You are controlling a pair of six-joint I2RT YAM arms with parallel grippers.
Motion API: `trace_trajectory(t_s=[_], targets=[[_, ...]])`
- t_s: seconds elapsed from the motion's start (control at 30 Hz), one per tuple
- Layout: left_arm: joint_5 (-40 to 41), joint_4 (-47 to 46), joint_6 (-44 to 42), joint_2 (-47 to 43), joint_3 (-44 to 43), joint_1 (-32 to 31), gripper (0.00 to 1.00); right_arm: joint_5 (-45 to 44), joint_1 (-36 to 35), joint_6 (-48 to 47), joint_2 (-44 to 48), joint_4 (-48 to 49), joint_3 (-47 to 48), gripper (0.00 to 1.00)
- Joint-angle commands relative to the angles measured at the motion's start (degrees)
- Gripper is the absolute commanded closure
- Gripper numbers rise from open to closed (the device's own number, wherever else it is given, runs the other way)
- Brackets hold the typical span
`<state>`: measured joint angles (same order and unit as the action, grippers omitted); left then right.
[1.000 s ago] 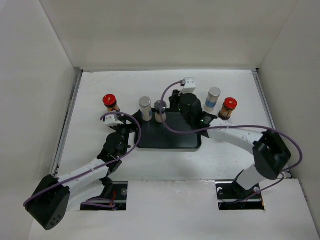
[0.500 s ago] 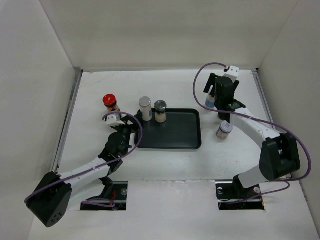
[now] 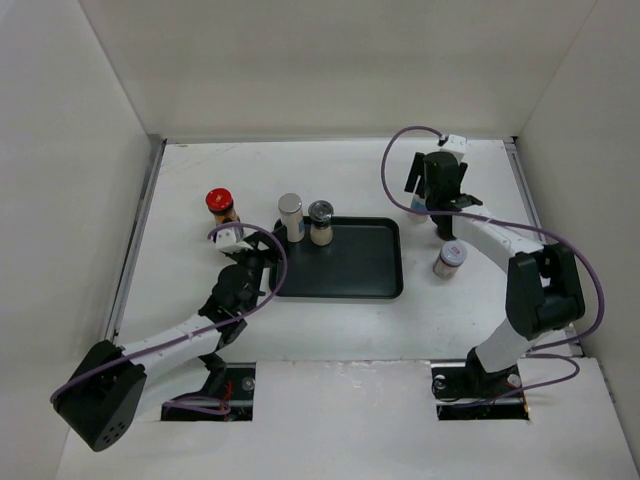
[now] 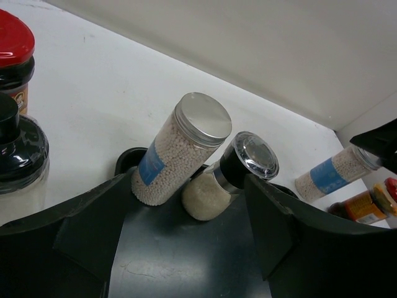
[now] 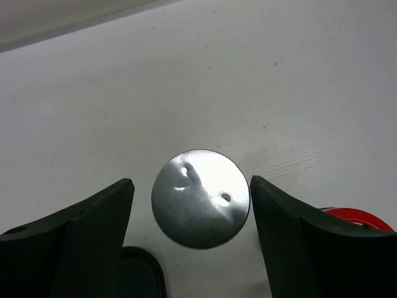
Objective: Organize the condiment bottles
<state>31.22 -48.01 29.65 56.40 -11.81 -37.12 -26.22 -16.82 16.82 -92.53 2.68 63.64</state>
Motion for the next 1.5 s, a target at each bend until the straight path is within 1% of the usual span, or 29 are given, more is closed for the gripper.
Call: trace_trajectory(t_s=[0.0,0.03,0.13,0.17,0.23,0.27,0.4,0.5,0.67,0.8,0.93,1.07,1.2,1.33,1.47], targets=[[-0.46,-3.49,0.67,-1.73,-0.49,-0.27,0.27,0.82,0.52,0.23,-1.50,0.66,3.42,0.22],[-0.46,-3.67,0.67,-1.39,-0.49,-0.10,0.27,0.82,0.60,0.32,-1.86,0.40,3.60,0.25],[-0.64,-3.32,0.94,-1.29,-0.49,0.26,0.28,0.55,0.43,1.02,-2.30,0.49,4.13,0.41],[-0.64,-3.41,0.85,-1.64,-0.49,-0.18,0.28,0.21,0.43,1.20,-1.87,0.66,4.04,0.48],[-0.46,-3.67,0.76,-1.65,-0.40,-0.18,0.28,-0.93,0.34,1.63,0.06,1.27,3.17,0.53],[-0.46,-3.67,0.85,-1.30,-0.40,0.16,0.28,-1.72,-0.01,1.81,1.81,2.06,2.55,0.53],[-0.64,-3.67,1.02,-1.20,-0.40,0.00,0.28,-2.78,-4.22,1.64,9.81,6.28,-1.14,0.53],[-0.29,-4.02,1.02,0.02,-0.67,0.69,0.27,-1.39,-8.70,2.25,13.07,7.17,-3.34,0.54],[-0.29,-4.20,1.11,-0.94,-0.23,0.78,0.27,0.02,-17.92,1.99,12.38,10.85,-5.71,0.53],[-0.64,-4.02,1.29,0.38,-0.32,1.40,0.28,0.99,-22.24,1.99,8.96,12.44,-4.75,0.53],[-0.46,-4.20,1.20,-0.33,-0.23,1.04,0.27,1.78,-23.56,1.91,5.27,14.81,-3.44,0.54],[-0.64,-3.85,1.46,-1.11,-0.05,0.79,0.27,1.79,-24.00,1.20,2.10,15.16,-2.38,0.54],[-0.63,-4.11,1.46,-1.12,0.30,1.57,0.27,1.26,-24.62,0.94,1.48,15.25,-2.73,0.53],[-0.64,-4.20,1.47,-1.56,0.12,0.61,0.27,0.91,-24.71,0.06,1.13,15.95,-3.25,0.50],[-0.64,-4.20,1.64,-0.85,0.12,1.14,0.27,0.12,-24.80,-0.99,0.43,16.39,-3.08,0.49]])
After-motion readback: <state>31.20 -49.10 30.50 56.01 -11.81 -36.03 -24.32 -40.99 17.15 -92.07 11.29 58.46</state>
